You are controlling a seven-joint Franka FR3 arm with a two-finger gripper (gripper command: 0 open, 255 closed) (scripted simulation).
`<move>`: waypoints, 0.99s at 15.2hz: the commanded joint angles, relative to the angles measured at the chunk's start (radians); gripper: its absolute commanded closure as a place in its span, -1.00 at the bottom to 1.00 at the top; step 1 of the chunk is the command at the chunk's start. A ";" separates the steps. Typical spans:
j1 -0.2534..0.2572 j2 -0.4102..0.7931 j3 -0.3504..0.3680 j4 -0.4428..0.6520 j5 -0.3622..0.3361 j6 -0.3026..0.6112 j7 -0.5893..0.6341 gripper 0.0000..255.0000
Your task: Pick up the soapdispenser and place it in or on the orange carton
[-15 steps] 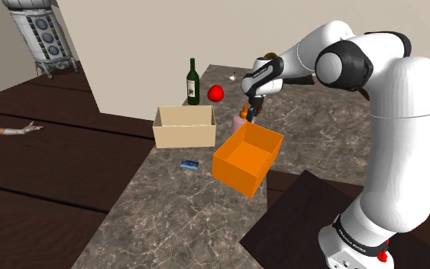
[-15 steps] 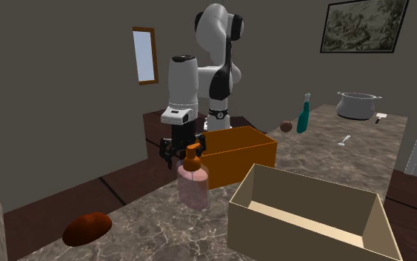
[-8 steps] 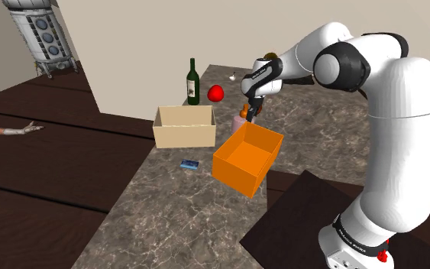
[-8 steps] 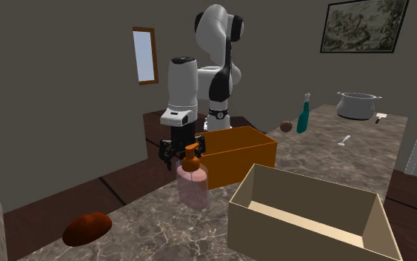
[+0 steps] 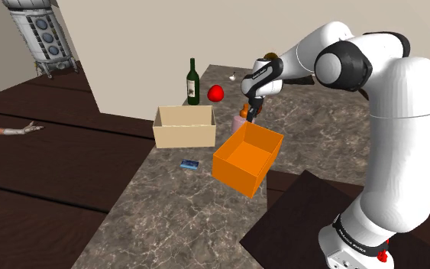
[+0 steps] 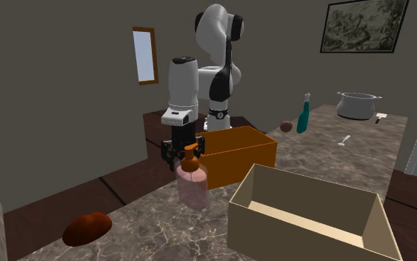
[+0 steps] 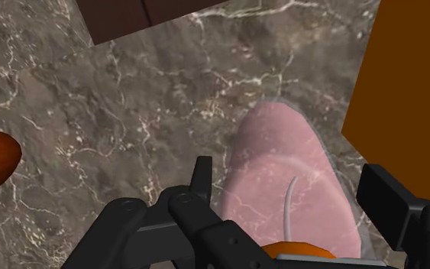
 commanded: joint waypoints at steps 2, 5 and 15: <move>0.006 -0.001 0.002 -0.014 -0.003 -0.009 0.003 1.00; 0.005 0.004 0.002 0.009 -0.003 -0.026 0.005 1.00; 0.017 -0.075 -0.014 0.034 -0.029 -0.129 0.019 1.00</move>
